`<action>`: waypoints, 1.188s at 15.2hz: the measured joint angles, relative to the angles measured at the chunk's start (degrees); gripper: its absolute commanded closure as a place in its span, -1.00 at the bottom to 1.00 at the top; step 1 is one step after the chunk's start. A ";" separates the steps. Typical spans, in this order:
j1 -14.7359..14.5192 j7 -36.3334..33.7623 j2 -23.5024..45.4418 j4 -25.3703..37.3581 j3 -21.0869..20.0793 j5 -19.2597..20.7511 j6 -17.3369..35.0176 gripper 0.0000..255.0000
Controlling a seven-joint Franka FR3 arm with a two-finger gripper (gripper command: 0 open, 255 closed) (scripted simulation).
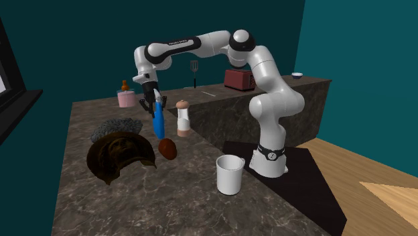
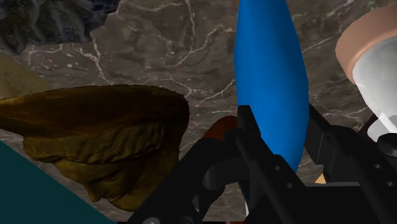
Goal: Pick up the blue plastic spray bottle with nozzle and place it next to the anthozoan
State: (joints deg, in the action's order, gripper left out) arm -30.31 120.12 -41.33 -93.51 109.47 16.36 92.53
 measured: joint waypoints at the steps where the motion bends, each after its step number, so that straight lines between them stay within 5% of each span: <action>1: -0.05 -0.01 -0.11 -0.14 0.10 0.09 0.22 1.00; 6: -0.08 0.01 -0.22 -0.32 0.21 0.20 0.49 1.00; 7: -0.08 0.01 -0.22 -0.32 0.21 0.21 0.50 -1.00; 13: -0.08 0.01 -0.22 -0.32 0.21 0.20 0.51 -1.00; 18: -3.05 0.55 -0.76 8.60 0.97 0.06 -6.42 -1.00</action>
State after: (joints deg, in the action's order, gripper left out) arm -33.36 120.67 -42.09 -84.92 110.45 16.42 86.11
